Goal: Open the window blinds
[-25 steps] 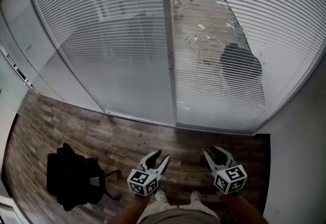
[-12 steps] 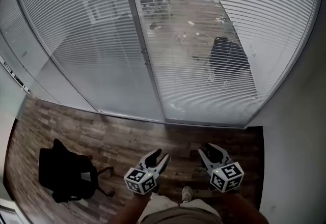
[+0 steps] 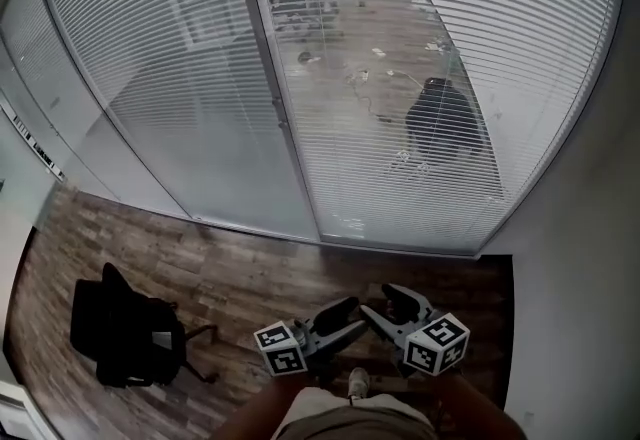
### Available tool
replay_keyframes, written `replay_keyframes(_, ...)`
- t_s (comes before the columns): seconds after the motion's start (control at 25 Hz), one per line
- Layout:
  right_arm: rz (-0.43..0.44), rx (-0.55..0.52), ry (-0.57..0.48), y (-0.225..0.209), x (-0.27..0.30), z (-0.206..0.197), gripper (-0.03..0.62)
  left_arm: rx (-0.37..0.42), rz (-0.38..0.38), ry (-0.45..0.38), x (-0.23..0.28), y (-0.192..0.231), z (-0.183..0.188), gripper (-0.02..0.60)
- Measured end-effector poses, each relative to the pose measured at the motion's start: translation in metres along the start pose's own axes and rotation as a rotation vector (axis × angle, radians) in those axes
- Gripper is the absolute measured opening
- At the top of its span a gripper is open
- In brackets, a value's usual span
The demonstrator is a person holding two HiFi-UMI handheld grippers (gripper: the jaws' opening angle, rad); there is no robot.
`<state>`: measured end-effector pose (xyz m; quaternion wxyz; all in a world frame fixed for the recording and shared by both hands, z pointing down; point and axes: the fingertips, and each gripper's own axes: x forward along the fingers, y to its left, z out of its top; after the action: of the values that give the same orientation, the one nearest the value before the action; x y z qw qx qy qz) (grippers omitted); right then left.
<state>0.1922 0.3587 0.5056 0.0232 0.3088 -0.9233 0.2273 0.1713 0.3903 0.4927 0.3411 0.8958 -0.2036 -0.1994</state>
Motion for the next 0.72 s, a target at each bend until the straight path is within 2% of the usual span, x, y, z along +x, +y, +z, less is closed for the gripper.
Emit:
replay_keyframes(0.16, 0.094, 0.133, -0.038, 0.016, 0.007, 0.004, 0.25, -0.041, -0.113, -0.034, 0.014, -0.025, -0.001, 0.287)
replay_keyframes(0.28, 0.165, 0.215, -0.059, 0.029, 0.015, 0.006, 0.253, -0.094, -0.151, -0.09, 0.015, -0.032, 0.005, 0.287)
replay_keyframes(0.4, 0.202, 0.221, -0.055, 0.039, 0.025, 0.008, 0.255, -0.144, -0.181, -0.133, 0.014, -0.033, 0.014, 0.285)
replay_keyframes(0.52, 0.227, 0.225, -0.03, 0.046, 0.039, 0.001, 0.255, -0.164, -0.201, -0.139, 0.015, -0.036, 0.018, 0.285)
replay_keyframes(0.56, 0.24, 0.252, -0.024, 0.047, 0.044, -0.002, 0.255, -0.17, -0.2, -0.143, 0.015, -0.036, 0.02, 0.277)
replay_keyframes(0.64, 0.279, 0.344, -0.018, 0.047, 0.053, -0.008, 0.268, -0.193, -0.19, -0.166, 0.013, -0.031, 0.023, 0.171)
replay_keyframes(0.72, 0.327, 0.412, -0.008, 0.049, 0.061, -0.013, 0.268, -0.21, -0.169, -0.188, 0.009, -0.024, 0.027, 0.15)
